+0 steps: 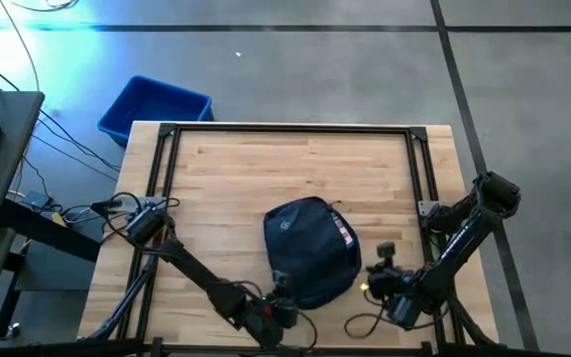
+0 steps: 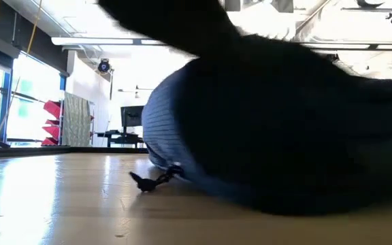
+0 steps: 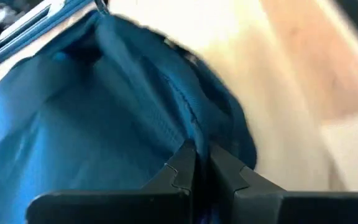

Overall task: Unpack backpack
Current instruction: Close the blue backpack

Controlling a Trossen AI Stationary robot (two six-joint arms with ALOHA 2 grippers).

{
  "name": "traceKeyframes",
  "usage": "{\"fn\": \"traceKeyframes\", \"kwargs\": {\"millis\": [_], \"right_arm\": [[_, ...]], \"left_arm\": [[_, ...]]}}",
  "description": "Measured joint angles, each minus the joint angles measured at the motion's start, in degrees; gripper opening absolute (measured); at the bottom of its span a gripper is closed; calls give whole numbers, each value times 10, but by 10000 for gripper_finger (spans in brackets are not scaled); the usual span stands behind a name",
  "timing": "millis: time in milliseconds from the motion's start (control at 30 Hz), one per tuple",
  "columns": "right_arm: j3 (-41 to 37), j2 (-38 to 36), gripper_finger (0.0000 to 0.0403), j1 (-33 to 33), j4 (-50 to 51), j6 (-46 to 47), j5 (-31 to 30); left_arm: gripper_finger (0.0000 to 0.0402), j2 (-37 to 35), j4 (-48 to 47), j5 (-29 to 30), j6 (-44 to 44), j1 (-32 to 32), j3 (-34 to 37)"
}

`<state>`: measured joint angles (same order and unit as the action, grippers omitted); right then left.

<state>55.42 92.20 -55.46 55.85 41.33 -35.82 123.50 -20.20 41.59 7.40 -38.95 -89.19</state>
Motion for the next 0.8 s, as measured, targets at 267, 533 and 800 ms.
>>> {"fn": "traceKeyframes", "kwargs": {"millis": [267, 533, 800], "right_arm": [[0, 2, 0, -2, -216, -125, -10], [0, 35, 0, 80, -538, -386, 42], [0, 43, 0, 142, -587, -428, 75]], "left_arm": [[2, -20, -209, 101, 124, 4, 2], [75, -100, -264, 122, 217, -32, 2], [129, -90, -96, 146, 132, -52, 3]]}}
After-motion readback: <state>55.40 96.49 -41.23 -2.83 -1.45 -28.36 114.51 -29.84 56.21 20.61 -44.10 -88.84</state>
